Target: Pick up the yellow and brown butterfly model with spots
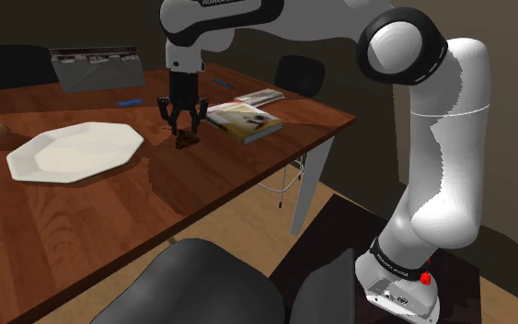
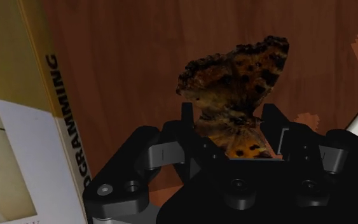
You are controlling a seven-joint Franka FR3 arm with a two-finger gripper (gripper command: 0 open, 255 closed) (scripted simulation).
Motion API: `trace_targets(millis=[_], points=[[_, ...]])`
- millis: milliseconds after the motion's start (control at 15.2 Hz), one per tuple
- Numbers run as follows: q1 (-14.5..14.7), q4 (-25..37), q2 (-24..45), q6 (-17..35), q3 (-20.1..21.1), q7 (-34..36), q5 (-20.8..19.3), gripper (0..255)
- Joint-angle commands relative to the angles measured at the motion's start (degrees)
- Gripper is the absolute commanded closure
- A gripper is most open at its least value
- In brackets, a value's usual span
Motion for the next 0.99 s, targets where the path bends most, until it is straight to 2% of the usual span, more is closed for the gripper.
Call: trace_targets(millis=[0,924], points=[[0.1,0.7,0.3,-1.1,0.1,0.1,0.1,255],[0.2,11.9,1.0,-11.3,0.3,2.2,-0.2,255]])
